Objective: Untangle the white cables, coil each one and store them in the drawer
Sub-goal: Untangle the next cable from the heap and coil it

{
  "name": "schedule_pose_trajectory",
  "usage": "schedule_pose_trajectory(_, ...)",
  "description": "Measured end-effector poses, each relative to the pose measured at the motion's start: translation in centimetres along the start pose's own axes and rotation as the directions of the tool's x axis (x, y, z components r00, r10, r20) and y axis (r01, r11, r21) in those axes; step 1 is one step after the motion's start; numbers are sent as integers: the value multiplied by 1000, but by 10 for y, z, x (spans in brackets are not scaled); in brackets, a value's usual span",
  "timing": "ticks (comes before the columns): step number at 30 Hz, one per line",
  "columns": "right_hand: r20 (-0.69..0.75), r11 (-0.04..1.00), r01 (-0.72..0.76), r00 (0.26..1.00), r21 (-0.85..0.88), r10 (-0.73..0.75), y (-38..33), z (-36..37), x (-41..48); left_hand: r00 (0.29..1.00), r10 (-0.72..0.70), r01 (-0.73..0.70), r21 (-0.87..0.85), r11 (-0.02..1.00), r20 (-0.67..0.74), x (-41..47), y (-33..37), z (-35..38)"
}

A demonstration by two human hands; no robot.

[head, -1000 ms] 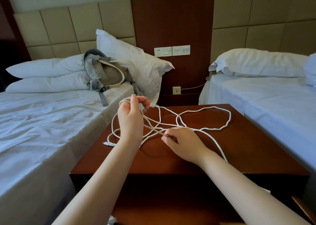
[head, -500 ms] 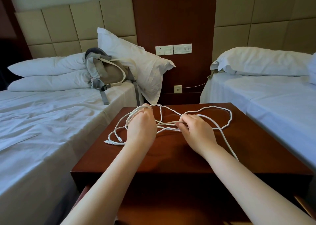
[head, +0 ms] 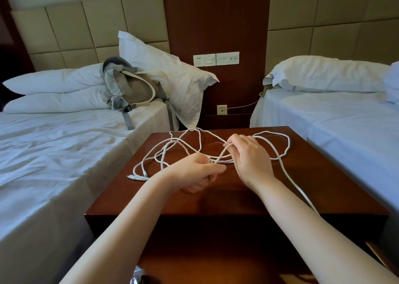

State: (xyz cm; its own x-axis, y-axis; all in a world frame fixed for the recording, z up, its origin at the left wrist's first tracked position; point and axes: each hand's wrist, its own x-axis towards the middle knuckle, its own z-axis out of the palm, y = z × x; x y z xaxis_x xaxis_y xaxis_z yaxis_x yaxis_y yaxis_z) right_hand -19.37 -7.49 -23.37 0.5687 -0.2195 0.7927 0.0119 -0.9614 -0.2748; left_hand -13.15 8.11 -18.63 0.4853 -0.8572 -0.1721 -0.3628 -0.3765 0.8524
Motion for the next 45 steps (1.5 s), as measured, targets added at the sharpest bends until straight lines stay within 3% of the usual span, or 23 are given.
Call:
schedule_pose_trajectory(2,-19,1000,31,999,3,-30,-2,-1,0,997,22,-18,-61,998,80,-1,0,0)
schedule_pose_trajectory(4,-5,998,35,999,45,-35,-4,-1,0,982,101,-63,-231,971,160,-3,0,0)
schedule_pose_trajectory(9,121,981,-161,982,106,148,8,5,1,873,425,-136,-716,685,240,-3,3,-13)
schedule_pose_trajectory(11,214,969,-233,954,82,211,12,8,1,804,550,-161,-807,568,226,-2,4,-17)
schedule_pose_trajectory(14,250,982,-188,952,19,177,9,9,-1,730,662,-139,-911,388,171,2,1,-23)
schedule_pose_trajectory(18,294,962,-271,918,-28,267,11,5,-1,719,695,-198,-952,235,22,3,-4,-35)
schedule_pose_trajectory(24,327,945,-290,888,-148,324,5,-1,-2,860,443,-401,-874,274,-255,-3,-2,-30)
schedule_pose_trajectory(28,108,981,-190,976,-20,191,-1,-3,0,890,352,-408,-849,335,-289,-3,-2,-28)
schedule_pose_trajectory(32,-94,995,-32,995,98,42,-11,3,2,923,331,-341,-810,476,-194,-2,0,-19)
schedule_pose_trajectory(37,-264,982,0,963,189,50,-4,1,5,958,279,-178,-614,769,71,-2,4,-3)
schedule_pose_trajectory(39,-249,971,-20,965,239,81,-1,0,3,935,272,-123,-511,851,227,-3,4,5)
schedule_pose_trajectory(42,-158,937,-44,982,346,104,-5,0,2,855,362,-75,-602,795,372,-4,7,9)
schedule_pose_trajectory(45,-4,905,-47,999,424,54,-9,2,1,773,545,-98,-788,608,325,-7,14,1)
